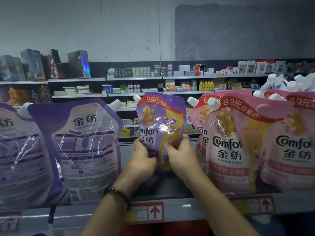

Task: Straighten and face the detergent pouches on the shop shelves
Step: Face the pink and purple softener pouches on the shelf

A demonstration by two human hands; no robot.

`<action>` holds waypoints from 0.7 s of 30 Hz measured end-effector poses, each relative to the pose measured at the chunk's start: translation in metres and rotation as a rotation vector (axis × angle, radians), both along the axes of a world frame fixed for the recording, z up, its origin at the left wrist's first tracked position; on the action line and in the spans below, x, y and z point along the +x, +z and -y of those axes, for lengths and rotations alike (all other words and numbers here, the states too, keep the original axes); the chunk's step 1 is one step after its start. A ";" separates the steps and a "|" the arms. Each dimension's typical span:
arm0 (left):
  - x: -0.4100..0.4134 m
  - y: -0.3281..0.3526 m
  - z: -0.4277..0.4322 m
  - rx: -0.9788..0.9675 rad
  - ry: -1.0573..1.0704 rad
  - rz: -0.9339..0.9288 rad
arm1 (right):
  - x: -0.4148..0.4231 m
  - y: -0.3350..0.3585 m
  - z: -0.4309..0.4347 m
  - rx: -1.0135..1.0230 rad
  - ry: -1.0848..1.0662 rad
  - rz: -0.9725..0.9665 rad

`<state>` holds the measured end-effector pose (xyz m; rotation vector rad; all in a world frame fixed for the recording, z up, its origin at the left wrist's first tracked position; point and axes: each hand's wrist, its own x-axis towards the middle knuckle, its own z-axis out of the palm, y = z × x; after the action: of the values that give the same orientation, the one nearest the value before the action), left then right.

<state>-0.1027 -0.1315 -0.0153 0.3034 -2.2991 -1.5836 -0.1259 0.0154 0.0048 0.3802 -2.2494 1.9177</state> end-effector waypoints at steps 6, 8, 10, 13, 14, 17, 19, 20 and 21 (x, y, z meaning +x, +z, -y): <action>0.009 -0.011 -0.001 -0.140 0.064 -0.032 | 0.020 -0.002 -0.001 -0.029 -0.004 0.017; 0.021 -0.002 -0.011 -0.161 0.083 -0.062 | 0.024 -0.003 -0.002 -0.029 -0.008 0.020; 0.024 -0.001 -0.015 -0.179 0.092 -0.070 | 0.025 -0.005 -0.005 -0.031 -0.005 0.021; 0.026 -0.002 -0.013 -0.176 0.080 -0.053 | 0.026 -0.006 -0.008 -0.039 -0.009 0.029; 0.026 -0.002 -0.012 -0.179 0.074 -0.039 | 0.026 -0.006 -0.009 -0.044 -0.008 0.035; 0.036 0.006 -0.016 -0.247 0.074 0.001 | 0.029 -0.004 -0.010 -0.058 -0.007 0.042; 0.039 0.006 -0.017 -0.289 0.077 0.002 | 0.029 -0.004 -0.011 -0.063 -0.013 0.047; 0.039 0.005 -0.017 -0.305 0.079 -0.004 | 0.029 -0.004 -0.012 -0.051 -0.013 0.051; 0.039 0.003 -0.016 -0.319 0.079 -0.016 | 0.029 -0.004 -0.013 -0.036 -0.011 0.055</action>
<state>-0.0639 -0.1152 -0.0119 0.2956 -2.4465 -1.1530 -0.0974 0.0283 0.0006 0.3129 -2.2421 1.9840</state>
